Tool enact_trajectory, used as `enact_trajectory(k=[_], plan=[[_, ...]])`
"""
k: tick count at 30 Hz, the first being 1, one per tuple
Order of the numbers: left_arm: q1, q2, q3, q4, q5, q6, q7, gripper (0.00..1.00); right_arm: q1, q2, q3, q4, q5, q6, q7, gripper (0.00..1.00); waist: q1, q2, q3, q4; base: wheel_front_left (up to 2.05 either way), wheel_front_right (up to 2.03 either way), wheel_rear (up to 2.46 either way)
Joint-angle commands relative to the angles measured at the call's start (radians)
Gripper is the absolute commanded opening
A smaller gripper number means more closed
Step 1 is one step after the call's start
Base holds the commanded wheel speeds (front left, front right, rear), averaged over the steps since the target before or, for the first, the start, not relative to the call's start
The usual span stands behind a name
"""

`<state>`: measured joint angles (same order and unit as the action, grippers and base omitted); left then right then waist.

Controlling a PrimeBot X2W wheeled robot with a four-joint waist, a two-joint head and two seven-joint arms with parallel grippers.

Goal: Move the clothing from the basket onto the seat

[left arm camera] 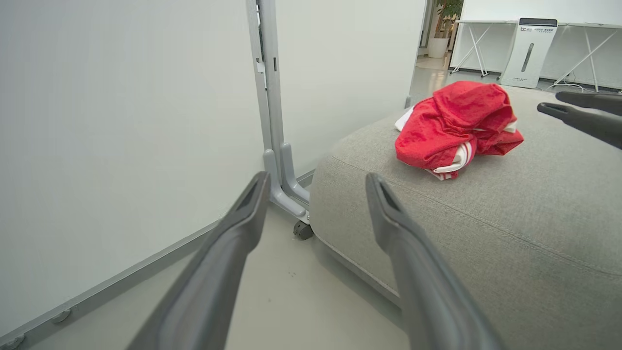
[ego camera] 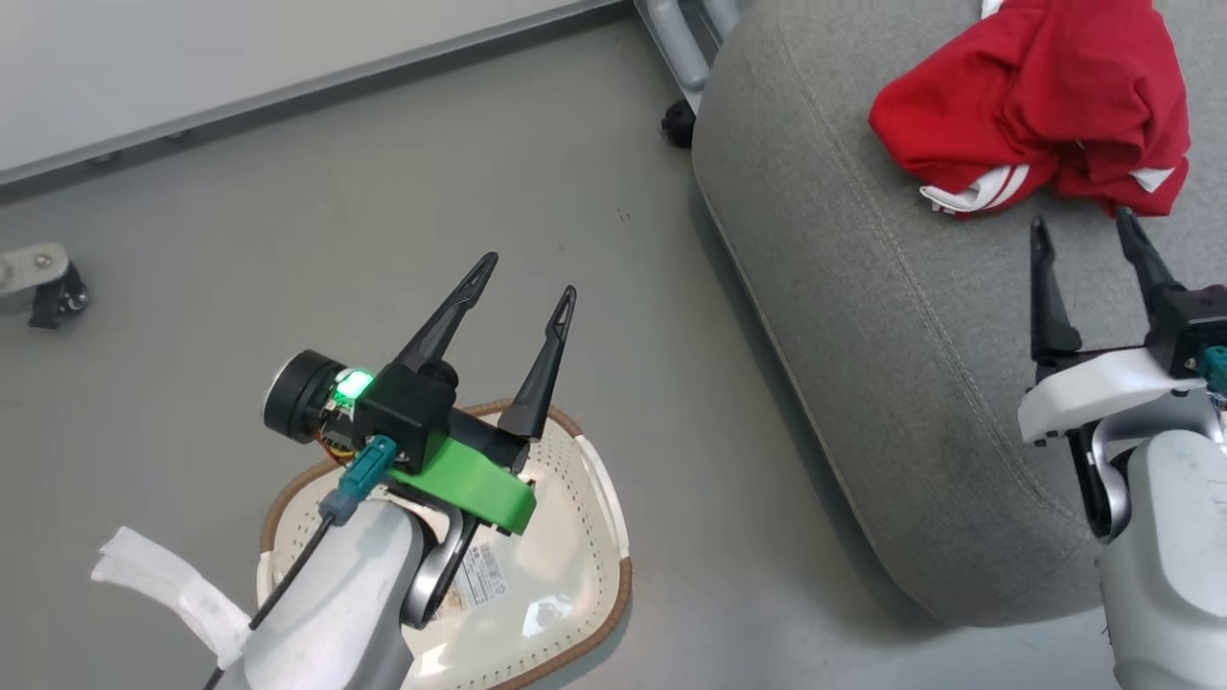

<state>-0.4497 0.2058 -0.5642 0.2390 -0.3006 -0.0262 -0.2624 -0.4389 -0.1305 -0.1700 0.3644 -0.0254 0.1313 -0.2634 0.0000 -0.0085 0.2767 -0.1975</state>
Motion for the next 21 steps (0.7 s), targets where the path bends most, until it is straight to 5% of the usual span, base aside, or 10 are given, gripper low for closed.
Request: enact_trajectory(k=[1,21], plan=[[0.025,-0.003,0.015,0.000,-0.002,0.004,-0.003,1.00,0.022,0.006,0.012,-0.015,0.011,-0.001,-0.002,1.00,0.0000,0.0085,-0.050,0.051,0.00,0.00,0.00],[0.219,-0.050,0.304,-0.012,0.028,0.009,-0.003,1.00,0.172,0.065,0.118,-0.124,0.073,-0.001,-0.002,1.00,0.0000,0.0085,-0.180,0.261,0.00,0.00,0.00]])
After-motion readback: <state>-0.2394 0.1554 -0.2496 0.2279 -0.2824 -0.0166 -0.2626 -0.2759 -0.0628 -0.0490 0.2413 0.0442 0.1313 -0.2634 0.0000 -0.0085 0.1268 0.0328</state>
